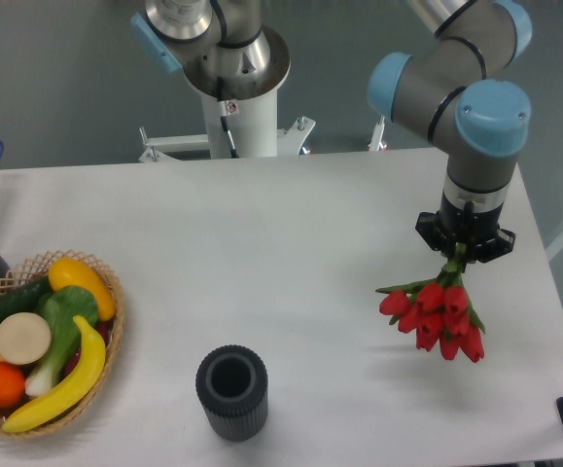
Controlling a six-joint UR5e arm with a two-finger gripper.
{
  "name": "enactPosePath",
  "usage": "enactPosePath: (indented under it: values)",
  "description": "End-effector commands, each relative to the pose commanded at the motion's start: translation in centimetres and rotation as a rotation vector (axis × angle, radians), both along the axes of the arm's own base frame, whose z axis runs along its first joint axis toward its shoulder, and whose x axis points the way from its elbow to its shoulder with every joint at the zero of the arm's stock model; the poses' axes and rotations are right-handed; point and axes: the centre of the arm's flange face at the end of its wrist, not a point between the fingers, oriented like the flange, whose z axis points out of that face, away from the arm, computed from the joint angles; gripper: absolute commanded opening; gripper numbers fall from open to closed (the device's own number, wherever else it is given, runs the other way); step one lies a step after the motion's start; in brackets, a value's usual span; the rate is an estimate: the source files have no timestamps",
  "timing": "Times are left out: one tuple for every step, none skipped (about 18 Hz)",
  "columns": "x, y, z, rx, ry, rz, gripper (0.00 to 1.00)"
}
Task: Insert the flowers into the vase
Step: 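Hold the red tulip bunch in the gripper and lower it slightly, then carry the red tulips toward the dark grey vase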
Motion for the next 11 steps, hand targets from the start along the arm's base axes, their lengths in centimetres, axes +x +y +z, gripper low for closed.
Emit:
enactPosePath:
  values:
    - [0.4, 0.9, 0.4, 0.035, 0.012, 0.001, 0.01]
    - [0.8, 1.7, 0.6, 0.061, 0.023, 0.008, 0.01]
    - [1.3, 2.5, 0.9, 0.094, 0.027, 0.012, 0.01]
    - [1.8, 3.5, 1.3, 0.140, 0.021, 0.035, 0.02]
    - [2.2, 4.3, 1.6, 0.187, 0.006, 0.088, 0.02]
    - [2.6, 4.9, 1.9, 0.219, 0.002, 0.130, 0.01]
    - [3.3, 5.9, 2.2, 0.238, 0.010, 0.135, 0.02]
    - [4.1, 7.0, 2.4, 0.248, 0.016, 0.123, 0.02]
    - [4.8, 7.8, 2.7, 0.257, 0.019, 0.115, 0.02]
    - [5.6, 8.7, 2.8, 0.270, 0.011, 0.105, 0.02]
    - [6.7, 10.1, 3.4, 0.318, -0.020, 0.073, 0.02]
